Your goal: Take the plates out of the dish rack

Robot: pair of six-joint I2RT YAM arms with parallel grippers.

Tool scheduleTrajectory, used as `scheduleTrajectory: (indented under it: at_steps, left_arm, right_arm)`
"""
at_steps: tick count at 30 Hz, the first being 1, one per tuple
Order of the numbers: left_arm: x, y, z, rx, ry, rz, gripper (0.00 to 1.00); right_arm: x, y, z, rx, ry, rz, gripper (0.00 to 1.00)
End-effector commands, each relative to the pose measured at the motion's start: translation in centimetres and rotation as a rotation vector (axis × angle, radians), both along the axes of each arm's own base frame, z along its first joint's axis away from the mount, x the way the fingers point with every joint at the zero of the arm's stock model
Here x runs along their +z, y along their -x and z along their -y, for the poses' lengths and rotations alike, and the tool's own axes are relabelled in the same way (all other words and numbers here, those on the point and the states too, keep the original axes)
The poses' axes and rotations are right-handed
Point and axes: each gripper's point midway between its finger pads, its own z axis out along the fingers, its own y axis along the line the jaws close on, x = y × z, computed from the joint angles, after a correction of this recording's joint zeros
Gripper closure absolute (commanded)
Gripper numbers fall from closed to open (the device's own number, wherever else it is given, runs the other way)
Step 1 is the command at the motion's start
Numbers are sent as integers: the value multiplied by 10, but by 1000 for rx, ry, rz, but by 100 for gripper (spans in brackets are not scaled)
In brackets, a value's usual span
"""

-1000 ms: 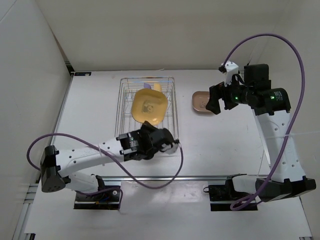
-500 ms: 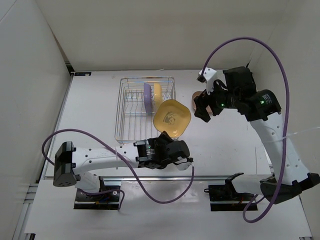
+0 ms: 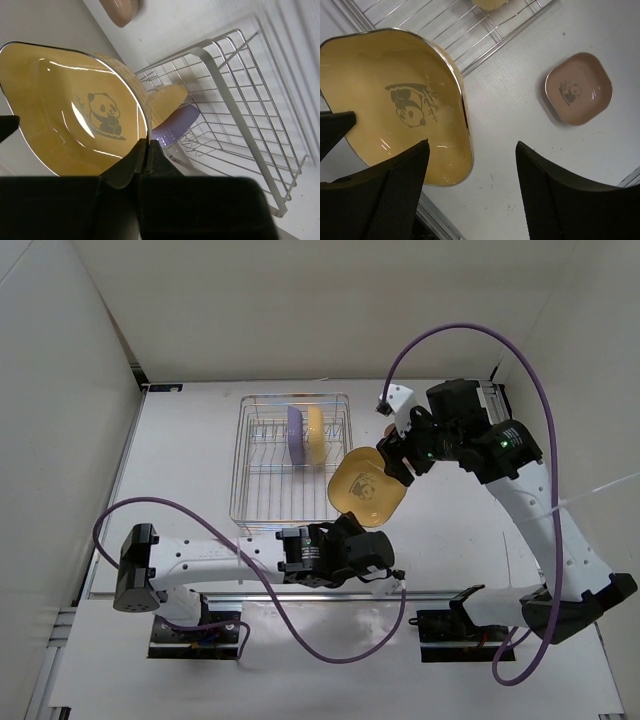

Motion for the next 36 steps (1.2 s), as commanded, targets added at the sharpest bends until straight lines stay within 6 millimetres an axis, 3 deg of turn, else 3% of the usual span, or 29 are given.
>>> scheduleTrajectory:
  at_steps: [1,5,11,20,21,24,29,32,36]
  left_arm:
    - [14,7,14,-9,61,-2,89]
    - [18,9,18,-12,68,5,89]
    - [18,8,23,-18,76,11,89]
    - [25,7,28,-17,106,25,89]
    - [25,7,28,-17,106,25,89]
    - [23,6,28,-12,96,31,89]
    - [20,6,29,-12,87,30,89]
    - [22,6,29,-5,94,26,89]
    - [22,2,30,4,95,26,87]
  right_arm:
    - [3,-9,-3,5,3,44,27]
    - [-4,-8,-6,15,9,35,32]
    - [-11,-7,-6,15,20,18,53]
    - [-22,-6,-3,8,38,4,53]
    - [-22,-6,-3,8,38,4,60]
    - [-22,-6,-3,1,33,-1,65]
    - [-27,-7,-2,-12,40,-10,91]
    - [-25,-6,-1,-13,35,-2,99]
    - [-23,-8,0,-28,32,5,100]
